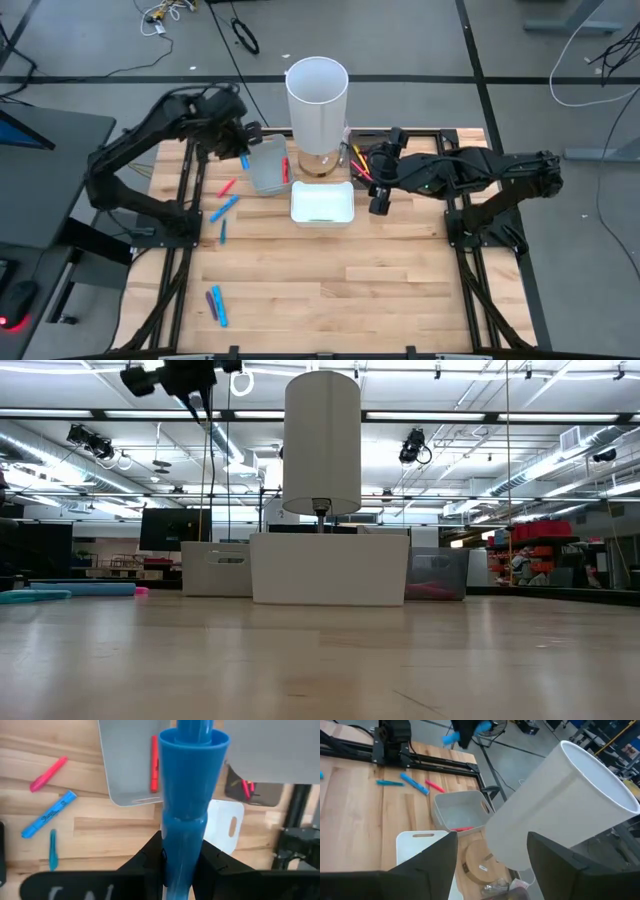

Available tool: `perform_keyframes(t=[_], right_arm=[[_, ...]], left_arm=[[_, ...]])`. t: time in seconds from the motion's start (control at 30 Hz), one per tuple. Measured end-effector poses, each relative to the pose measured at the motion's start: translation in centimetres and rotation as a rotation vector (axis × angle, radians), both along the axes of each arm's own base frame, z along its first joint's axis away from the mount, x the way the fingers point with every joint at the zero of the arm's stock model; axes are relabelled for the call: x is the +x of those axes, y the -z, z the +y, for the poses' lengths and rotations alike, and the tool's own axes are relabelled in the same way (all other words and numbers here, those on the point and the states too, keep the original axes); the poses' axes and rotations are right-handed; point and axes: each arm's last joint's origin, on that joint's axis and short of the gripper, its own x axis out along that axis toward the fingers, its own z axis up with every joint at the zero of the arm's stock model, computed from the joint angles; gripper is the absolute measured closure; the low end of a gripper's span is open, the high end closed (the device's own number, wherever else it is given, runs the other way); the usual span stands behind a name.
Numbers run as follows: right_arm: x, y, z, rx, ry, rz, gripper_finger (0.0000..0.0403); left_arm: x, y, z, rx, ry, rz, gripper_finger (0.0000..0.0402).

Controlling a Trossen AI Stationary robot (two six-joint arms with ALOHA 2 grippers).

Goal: Pick & Place Markers
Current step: Put the bottom right blue highlighter pen into the gray bin

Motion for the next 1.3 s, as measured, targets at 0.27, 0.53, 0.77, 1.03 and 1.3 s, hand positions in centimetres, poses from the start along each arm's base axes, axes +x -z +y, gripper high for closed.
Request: perform_keyframes(t=[0.27, 0.53, 0.77, 1.03, 1.3], right_arm=[[0.0, 0.1, 0.2, 0.085, -0.01, -0.025, 0.0163], [0.1, 0.1, 0.3, 0.106, -0.038, -0.019, 0.0163], [0.0, 0.2, 0.3, 0.086, -0.049, -0.002, 0.0163], [-0.1, 0.3, 0.2, 0.081, -0.048, 0.021, 0.0163], [0.0, 0.3, 0.2, 0.081, -0.047, 0.016, 0.0163]], left_arm=[[1.6, 3.5, 5.5, -0.096, 0.039, 0.121, 0.0338], [2.7, 7.3, 9.3, -0.149, 0.022, 0.276, 0.0338], [3.8, 10.2, 11.8, -0.14, 0.053, 0.357, 0.0338], [4.1, 11.9, 13.9, -0.121, 0.081, 0.35, 0.0338], [4.5, 13.7, 14.8, -0.161, 0.1, 0.394, 0.0338]])
